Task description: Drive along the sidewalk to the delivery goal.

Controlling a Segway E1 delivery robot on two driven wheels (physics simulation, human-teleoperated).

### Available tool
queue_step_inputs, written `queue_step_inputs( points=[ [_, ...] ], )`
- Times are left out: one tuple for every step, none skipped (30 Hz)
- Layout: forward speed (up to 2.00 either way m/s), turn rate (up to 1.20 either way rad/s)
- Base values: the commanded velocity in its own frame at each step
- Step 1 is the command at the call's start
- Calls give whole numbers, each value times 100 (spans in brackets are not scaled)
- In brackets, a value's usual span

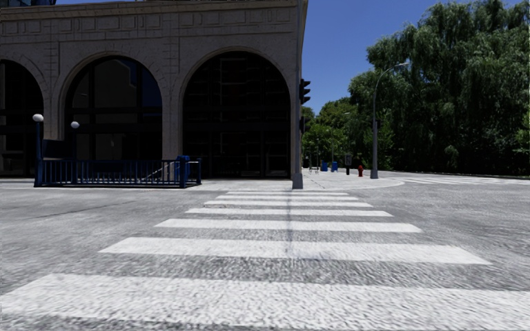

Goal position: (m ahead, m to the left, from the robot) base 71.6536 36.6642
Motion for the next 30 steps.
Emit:
queue_step_inputs(
  points=[
    [200,0],
    [200,0],
    [200,0],
    [200,0],
    [200,0],
    [200,0],
    [200,0],
    [200,0],
    [200,0],
    [200,0],
    [200,0],
    [200,0],
    [200,0],
    [200,0],
    [200,0],
    [200,0],
    [200,0],
    [200,0],
    [200,0],
    [200,0],
    [200,0],
    [200,0],
    [200,0],
    [200,0],
    [200,0],
    [200,0],
    [200,0],
    [200,0],
    [200,0],
    [200,0]
  ],
)
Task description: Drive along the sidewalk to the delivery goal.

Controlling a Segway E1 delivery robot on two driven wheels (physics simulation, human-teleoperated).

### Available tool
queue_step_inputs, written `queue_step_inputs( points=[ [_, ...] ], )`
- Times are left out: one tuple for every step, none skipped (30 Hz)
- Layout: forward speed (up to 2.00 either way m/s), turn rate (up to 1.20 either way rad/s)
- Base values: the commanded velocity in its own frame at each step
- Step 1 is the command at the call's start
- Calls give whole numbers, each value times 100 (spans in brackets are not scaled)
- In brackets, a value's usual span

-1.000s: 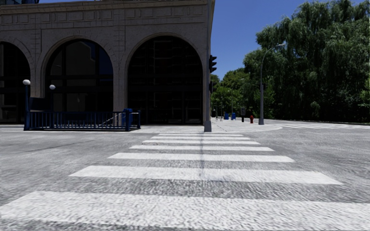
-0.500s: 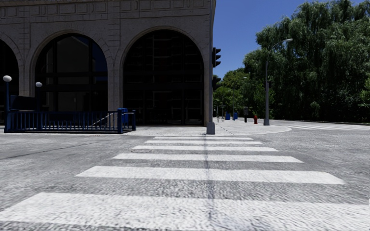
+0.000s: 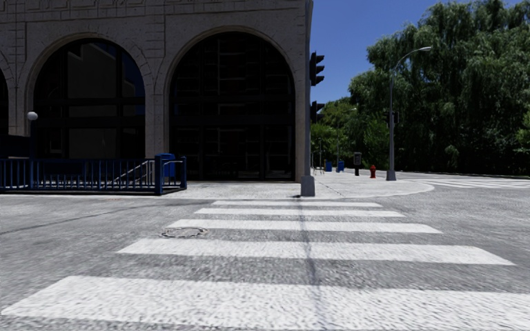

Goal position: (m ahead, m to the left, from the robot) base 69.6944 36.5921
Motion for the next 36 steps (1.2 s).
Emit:
queue_step_inputs(
  points=[
    [200,0],
    [200,0],
    [200,0],
    [200,0],
    [200,0],
    [200,0],
    [200,0],
    [200,0],
    [200,0],
    [200,0],
    [200,0],
    [200,0],
    [200,0],
    [200,0],
    [200,-5],
    [200,-23],
    [200,-23],
    [200,-28],
    [200,-29],
    [195,-29],
    [186,-30],
    [186,-30],
    [173,-30],
    [168,-32],
    [166,-33],
    [166,-33],
    [166,-33],
    [166,-27],
    [166,-15],
    [166,0],
    [170,0],
    [170,0],
    [175,0],
    [177,0],
    [178,0],
    [200,0]
  ],
)
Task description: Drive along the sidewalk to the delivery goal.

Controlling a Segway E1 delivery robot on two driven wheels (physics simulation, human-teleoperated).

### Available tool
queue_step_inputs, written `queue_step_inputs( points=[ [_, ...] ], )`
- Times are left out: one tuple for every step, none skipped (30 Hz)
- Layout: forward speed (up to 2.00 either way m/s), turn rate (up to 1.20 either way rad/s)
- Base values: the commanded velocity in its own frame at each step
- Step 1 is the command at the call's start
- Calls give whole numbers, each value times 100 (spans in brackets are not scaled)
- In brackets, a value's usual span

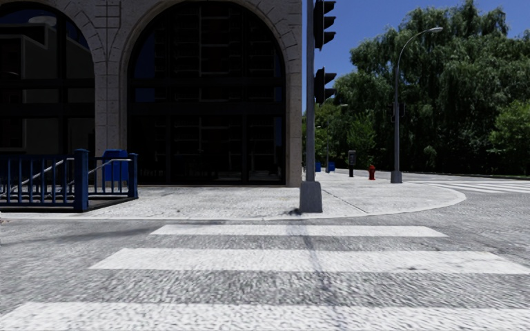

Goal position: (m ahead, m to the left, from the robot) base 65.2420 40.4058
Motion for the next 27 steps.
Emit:
queue_step_inputs(
  points=[
    [200,0],
    [200,0],
    [200,0],
    [200,5],
    [200,14],
    [200,14],
    [200,15],
    [200,16],
    [200,16],
    [200,16],
    [200,16],
    [200,16],
    [200,16],
    [200,16],
    [200,16],
    [200,13],
    [200,0],
    [200,0],
    [200,0],
    [200,0],
    [200,0],
    [200,0],
    [200,0],
    [200,0],
    [200,0],
    [200,0],
    [200,0]
  ],
)
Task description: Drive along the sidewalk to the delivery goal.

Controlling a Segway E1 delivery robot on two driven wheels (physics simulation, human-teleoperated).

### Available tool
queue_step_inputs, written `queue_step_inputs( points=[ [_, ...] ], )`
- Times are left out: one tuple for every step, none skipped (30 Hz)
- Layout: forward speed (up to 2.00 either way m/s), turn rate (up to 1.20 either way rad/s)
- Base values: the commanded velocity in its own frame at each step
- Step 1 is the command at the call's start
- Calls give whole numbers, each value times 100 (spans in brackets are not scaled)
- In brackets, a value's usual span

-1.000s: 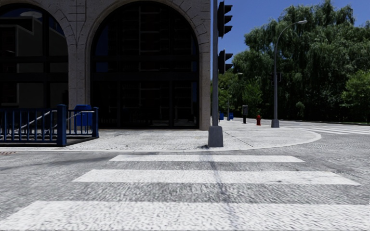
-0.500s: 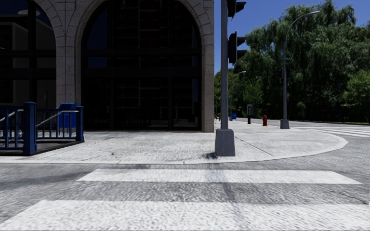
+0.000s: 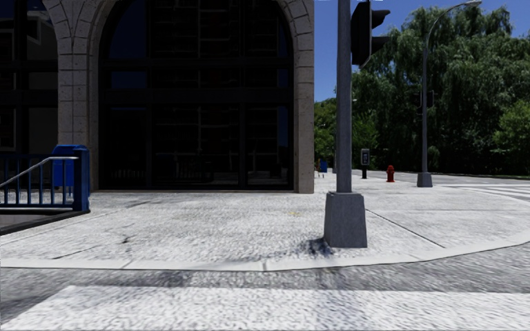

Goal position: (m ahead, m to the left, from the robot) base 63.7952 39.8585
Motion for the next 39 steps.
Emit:
queue_step_inputs(
  points=[
    [200,0],
    [200,0],
    [200,0],
    [200,0],
    [200,0],
    [200,0],
    [200,0],
    [200,0],
    [200,0],
    [200,0],
    [200,0],
    [199,0],
    [185,0],
    [171,0],
    [171,0],
    [167,0],
    [166,0],
    [165,0],
    [164,0],
    [164,0],
    [164,0],
    [163,0],
    [163,0],
    [161,0],
    [159,0],
    [156,0],
    [156,0],
    [155,0],
    [155,0],
    [155,0],
    [155,0],
    [155,0],
    [155,0],
    [155,0],
    [155,0],
    [155,0],
    [155,0],
    [155,0],
    [155,0]
  ],
)
